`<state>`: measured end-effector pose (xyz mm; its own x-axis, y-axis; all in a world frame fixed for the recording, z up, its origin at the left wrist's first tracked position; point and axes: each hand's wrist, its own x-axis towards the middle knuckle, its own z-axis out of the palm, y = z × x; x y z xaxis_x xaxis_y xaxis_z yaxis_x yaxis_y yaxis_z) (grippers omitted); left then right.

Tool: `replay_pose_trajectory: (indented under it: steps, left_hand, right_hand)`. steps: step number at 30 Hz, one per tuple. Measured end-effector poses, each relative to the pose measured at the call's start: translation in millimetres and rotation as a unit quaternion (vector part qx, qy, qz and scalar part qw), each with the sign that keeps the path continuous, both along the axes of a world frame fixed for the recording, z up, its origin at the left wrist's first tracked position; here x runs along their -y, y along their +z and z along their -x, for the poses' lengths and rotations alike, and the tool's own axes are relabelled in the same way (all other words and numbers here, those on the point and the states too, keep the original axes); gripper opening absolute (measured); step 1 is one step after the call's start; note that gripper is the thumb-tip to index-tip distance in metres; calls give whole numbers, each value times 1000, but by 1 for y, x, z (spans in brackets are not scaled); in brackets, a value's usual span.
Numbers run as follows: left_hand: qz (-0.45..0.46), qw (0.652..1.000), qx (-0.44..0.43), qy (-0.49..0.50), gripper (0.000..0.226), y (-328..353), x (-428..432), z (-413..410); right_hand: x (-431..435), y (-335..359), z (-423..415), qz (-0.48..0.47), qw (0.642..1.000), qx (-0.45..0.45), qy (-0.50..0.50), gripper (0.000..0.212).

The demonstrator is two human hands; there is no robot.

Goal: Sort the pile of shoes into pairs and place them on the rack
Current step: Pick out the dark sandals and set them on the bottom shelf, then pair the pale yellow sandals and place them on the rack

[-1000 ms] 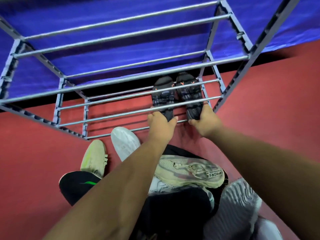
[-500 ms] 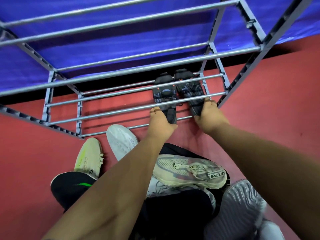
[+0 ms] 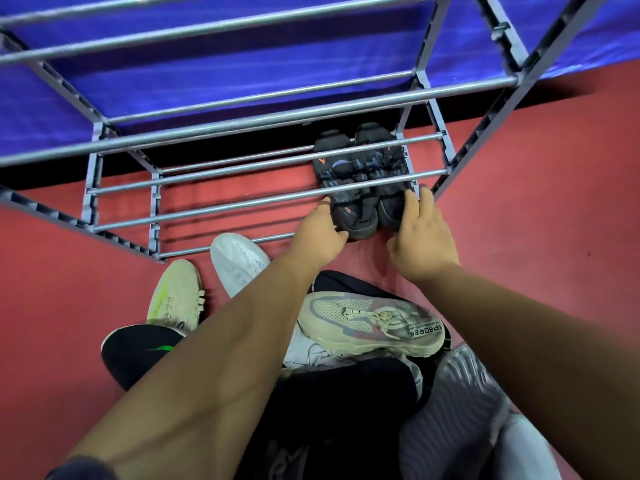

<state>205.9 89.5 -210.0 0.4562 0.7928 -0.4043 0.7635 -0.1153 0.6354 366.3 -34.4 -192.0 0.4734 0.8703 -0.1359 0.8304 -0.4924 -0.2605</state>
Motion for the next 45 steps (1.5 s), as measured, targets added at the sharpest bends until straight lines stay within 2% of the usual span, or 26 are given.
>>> replay_pose_trajectory:
  steps: [2,4,6,8,11,14,18,22,24,26,28,32,36,39,42,45]
  left_hand:
    - [-4,1000,-1,4,65,3,-3,20]
    - [14,999,16,27,53,10,-3,42]
    - [-5,998,23,57,39,19,-2,69]
    - [-31,996,27,82,30,30,0,96]
    - [-20,993,4,120,20,46,3,138]
    - [-29,990,-71,114,18,63,12,178]
    - [-72,976,-201,34,19,91,29,231]
    - [-73,945,-304,97,36,106,38,283]
    - [-69,930,-317,170,47,108,52,299]
    - [-25,925,-277,260,55,103,70,309]
    - [26,927,-212,309,59,87,83,318]
    - [56,912,-110,392,49,73,108,327]
    - [95,906,-62,407,35,77,118,328]
    - [133,875,45,463,35,65,106,333]
    - [140,859,141,472,8,75,105,321]
    - [139,856,212,450,18,91,110,301]
  right_hand:
    - [7,7,5,2,1000,22,13,77]
    - [11,15,12,10,999,32,32,70]
    - [15,24,21,26,997,42,57,61]
    - [19,32,33,39,995,59,77,53]
    - [24,44,56,56,991,62,103,42]
    - [29,55,87,76,990,28,118,39]
    - [29,65,135,117,984,12,132,47]
    - [34,74,176,133,980,-13,149,48]
    - [39,77,193,139,977,-21,158,46]
    - [46,79,205,150,973,-18,177,46]
    - [54,78,212,156,969,-18,192,44]
    - [71,76,210,154,970,-37,183,38]
    - [86,72,205,174,969,-42,172,40]
    - [90,69,203,160,972,-47,165,40]
    - [86,72,204,135,975,-65,166,31]
    - [80,74,204,103,977,-69,173,27]
